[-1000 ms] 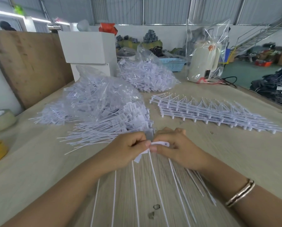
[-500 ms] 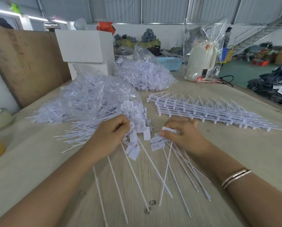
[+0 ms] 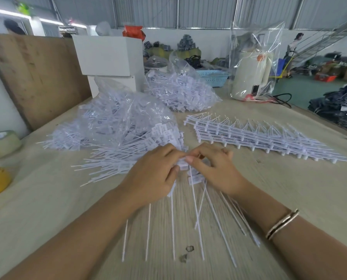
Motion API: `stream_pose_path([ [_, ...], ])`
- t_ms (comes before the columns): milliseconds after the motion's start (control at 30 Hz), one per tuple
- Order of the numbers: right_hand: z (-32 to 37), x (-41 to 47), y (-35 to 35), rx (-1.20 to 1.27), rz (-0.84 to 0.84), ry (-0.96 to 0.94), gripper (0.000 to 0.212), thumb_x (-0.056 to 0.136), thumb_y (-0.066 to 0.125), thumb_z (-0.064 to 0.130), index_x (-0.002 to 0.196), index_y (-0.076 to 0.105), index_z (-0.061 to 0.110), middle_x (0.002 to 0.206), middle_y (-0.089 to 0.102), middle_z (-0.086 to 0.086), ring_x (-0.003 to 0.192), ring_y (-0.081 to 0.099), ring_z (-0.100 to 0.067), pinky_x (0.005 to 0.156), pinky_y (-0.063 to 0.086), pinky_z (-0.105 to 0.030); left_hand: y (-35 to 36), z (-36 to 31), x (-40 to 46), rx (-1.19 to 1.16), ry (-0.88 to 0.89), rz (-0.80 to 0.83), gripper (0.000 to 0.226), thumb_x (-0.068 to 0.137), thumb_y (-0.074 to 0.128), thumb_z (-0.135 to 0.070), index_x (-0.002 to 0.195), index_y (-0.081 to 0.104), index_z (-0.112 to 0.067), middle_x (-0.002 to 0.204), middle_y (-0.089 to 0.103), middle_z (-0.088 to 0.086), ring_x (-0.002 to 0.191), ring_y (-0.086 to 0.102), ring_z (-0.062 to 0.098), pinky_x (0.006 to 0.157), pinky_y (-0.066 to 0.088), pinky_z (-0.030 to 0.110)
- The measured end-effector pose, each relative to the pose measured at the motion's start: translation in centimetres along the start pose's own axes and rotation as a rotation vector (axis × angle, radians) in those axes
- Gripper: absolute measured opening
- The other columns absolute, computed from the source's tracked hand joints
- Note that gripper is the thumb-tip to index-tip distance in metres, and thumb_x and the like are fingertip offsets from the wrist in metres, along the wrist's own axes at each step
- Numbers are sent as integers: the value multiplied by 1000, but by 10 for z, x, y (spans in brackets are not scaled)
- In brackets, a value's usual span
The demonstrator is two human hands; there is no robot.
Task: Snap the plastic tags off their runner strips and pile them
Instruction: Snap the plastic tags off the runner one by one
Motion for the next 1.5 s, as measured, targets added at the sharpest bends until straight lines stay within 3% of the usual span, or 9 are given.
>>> stream_pose_path([
  [100, -7, 0, 0, 3, 64, 22, 26, 90, 56, 40, 76, 63, 19, 77, 52, 13, 87, 45, -10, 88, 22, -29, 3, 1, 0, -93, -27, -22, 41, 94, 50, -18, 134, 46, -19, 119, 56, -2, 102, 52, 13, 87, 43, 32],
  [400, -11, 4, -1, 292, 60, 68, 23, 93, 56, 22, 71, 55, 30, 75, 53, 12, 88, 51, -20, 100, 28, -62, -3, 24, -1, -60, -207, -54, 18, 95, 49, -31, 88, 59, -19, 72, 54, -9, 65, 48, 9, 62, 29, 28],
  [600, 2, 3, 4, 299, 175, -50, 22, 86, 59, 37, 76, 65, 18, 78, 57, -11, 83, 49, -26, 88, 35, -60, -1, 14, 0, -80, -134, -54, 23, 95, 52, -29, 77, 55, -15, 45, 38, -15, 44, 38, 1, 54, 21, 14],
  [900, 13, -1, -4, 124, -45, -207, 20, 87, 62, 27, 81, 61, 46, 76, 64, 5, 80, 56, -14, 84, 34, -55, 6, 14, 2, -628, -442, -43, 37, 96, 51, -20, 59, 49, -21, 47, 41, -13, 46, 38, -1, 51, 29, 17],
  [1033, -8, -4, -22, 682, -260, 11, 15, 85, 65, 25, 78, 74, 35, 79, 65, 9, 78, 60, -5, 76, 46, -19, -1, 27, -2, -936, -557, -219, 35, 97, 47, -29, 66, 47, -14, 51, 41, -12, 50, 43, 1, 57, 36, 10],
  [1133, -17, -2, -21, 610, -195, 83, 16, 84, 67, 24, 72, 72, 32, 82, 57, 1, 86, 55, -16, 84, 42, -35, -8, 34, -4, -869, -509, -238, 39, 97, 48, -21, 58, 47, -20, 52, 44, -10, 53, 43, 6, 58, 36, 14],
  [1233, -18, 6, -14, 249, -45, 92, 27, 84, 69, 22, 72, 59, 44, 86, 56, 15, 99, 54, -19, 98, 33, -57, -11, 29, -4, -651, -409, -128, 30, 93, 50, -15, 66, 55, -26, 59, 55, -12, 58, 50, 8, 57, 37, 20],
  [1333, -22, 7, -7, 121, 127, 156, 27, 83, 68, 28, 89, 52, 49, 97, 52, 20, 102, 52, -8, 103, 30, -52, -8, 25, -5, -382, -336, -31, 32, 87, 51, -5, 87, 61, -35, 63, 61, -9, 54, 54, 7, 54, 39, 24],
  [1500, -11, 5, -11, 184, -37, 102, 12, 89, 58, 38, 87, 54, 50, 99, 57, 18, 104, 53, -11, 101, 29, -53, -1, 13, -5, -245, -179, 26, 53, 83, 45, -12, 134, 50, -23, 81, 65, -6, 45, 48, -3, 51, 31, 8],
])
Point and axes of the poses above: each hand's wrist, its own x-axis towards the middle knuckle, its own y-axis out of the palm, z = x × y, the point moved 4 cm from there along x, towards the middle knuckle
